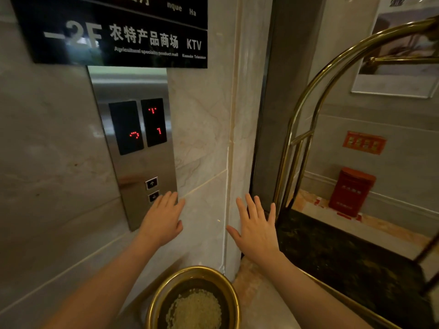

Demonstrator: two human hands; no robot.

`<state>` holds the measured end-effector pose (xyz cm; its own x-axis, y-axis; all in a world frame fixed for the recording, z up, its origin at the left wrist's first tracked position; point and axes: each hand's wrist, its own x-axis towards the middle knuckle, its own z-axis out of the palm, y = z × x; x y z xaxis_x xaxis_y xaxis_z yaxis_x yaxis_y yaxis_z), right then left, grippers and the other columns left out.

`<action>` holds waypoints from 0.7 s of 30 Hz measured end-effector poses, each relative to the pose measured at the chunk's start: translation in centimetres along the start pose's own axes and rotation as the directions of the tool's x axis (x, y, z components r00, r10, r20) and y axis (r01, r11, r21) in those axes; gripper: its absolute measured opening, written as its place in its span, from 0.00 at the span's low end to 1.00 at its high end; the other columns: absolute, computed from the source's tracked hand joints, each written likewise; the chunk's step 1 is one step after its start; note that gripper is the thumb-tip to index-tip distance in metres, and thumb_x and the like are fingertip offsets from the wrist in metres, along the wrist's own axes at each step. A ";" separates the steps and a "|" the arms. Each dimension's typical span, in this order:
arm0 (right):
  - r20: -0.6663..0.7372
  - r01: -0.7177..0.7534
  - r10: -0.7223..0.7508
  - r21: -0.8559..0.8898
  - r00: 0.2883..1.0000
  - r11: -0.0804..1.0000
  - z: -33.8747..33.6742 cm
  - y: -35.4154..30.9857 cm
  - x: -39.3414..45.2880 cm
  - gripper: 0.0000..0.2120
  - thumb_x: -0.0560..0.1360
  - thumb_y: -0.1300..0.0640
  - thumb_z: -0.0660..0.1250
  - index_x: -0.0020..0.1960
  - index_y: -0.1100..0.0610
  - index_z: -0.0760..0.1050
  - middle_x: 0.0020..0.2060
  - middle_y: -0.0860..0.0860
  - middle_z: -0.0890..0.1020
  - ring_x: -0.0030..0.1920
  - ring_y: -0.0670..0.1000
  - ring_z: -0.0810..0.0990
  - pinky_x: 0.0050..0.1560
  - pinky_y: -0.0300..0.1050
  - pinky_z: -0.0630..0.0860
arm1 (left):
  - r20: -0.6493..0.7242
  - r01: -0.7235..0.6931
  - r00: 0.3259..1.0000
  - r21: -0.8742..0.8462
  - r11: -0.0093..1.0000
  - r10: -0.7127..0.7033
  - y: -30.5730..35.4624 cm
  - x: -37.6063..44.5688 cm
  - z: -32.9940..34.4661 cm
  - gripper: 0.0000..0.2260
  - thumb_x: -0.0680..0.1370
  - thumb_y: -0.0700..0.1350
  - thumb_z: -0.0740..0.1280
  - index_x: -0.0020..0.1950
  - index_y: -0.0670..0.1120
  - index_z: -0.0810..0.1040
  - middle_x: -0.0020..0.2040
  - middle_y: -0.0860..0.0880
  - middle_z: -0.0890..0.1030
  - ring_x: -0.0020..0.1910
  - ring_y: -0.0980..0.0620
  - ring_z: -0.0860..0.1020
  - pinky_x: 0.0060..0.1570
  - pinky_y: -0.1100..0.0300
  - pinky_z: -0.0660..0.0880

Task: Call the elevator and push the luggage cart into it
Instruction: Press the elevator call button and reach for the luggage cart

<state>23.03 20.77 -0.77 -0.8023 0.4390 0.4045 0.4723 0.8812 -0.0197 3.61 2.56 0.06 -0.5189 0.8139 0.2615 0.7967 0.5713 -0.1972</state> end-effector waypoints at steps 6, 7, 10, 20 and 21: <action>-0.031 -0.061 0.061 -0.026 0.998 0.998 -1.6 5.7 -2.6 0.34 0.76 0.32 0.45 0.76 0.47 0.49 0.77 0.52 0.53 0.76 0.55 0.46 0.70 0.64 0.31 | -0.164 -0.167 0.975 -0.120 0.979 0.147 10.6 1.9 -1.8 0.10 0.68 0.44 0.71 0.48 0.45 0.79 0.42 0.45 0.80 0.41 0.44 0.78 0.41 0.51 0.77; -0.037 -0.076 0.075 -0.027 0.997 0.997 -1.8 6.9 -3.0 0.32 0.77 0.33 0.48 0.76 0.47 0.49 0.77 0.51 0.53 0.76 0.55 0.46 0.71 0.65 0.32 | -0.170 -0.174 0.974 -0.132 0.976 0.151 12.3 2.1 -2.0 0.09 0.68 0.44 0.72 0.46 0.45 0.79 0.41 0.46 0.80 0.40 0.45 0.78 0.40 0.52 0.77; -0.066 -0.115 0.113 -0.026 0.991 0.993 -2.9 11.7 -5.5 0.32 0.77 0.36 0.55 0.76 0.48 0.54 0.76 0.52 0.57 0.76 0.55 0.49 0.71 0.67 0.38 | -0.165 -0.180 0.974 -0.158 0.971 0.153 18.3 2.6 -2.7 0.07 0.68 0.44 0.72 0.44 0.46 0.79 0.39 0.47 0.79 0.39 0.46 0.78 0.37 0.53 0.77; -0.054 -0.175 0.170 -0.094 0.984 0.980 -9.6 36.9 -19.0 0.30 0.76 0.40 0.58 0.74 0.47 0.55 0.76 0.51 0.59 0.76 0.54 0.51 0.71 0.70 0.45 | -0.298 -0.307 0.929 -0.297 0.904 0.218 46.8 5.8 -8.1 0.20 0.71 0.48 0.71 0.61 0.45 0.77 0.54 0.46 0.80 0.55 0.46 0.78 0.52 0.51 0.77; -0.041 -0.192 0.189 -0.101 0.981 0.976 -10.6 39.7 -20.6 0.30 0.76 0.39 0.56 0.75 0.47 0.54 0.76 0.50 0.58 0.76 0.54 0.50 0.71 0.70 0.45 | -0.319 -0.336 0.918 -0.307 0.891 0.236 50.5 6.3 -9.0 0.21 0.71 0.48 0.70 0.63 0.45 0.76 0.55 0.45 0.79 0.56 0.45 0.77 0.53 0.51 0.76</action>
<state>62.19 44.84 -0.15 -0.6831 0.5899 0.4307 0.6520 0.7582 -0.0043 43.31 35.59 0.27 -0.1892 0.8482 0.4947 0.9788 0.2030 0.0263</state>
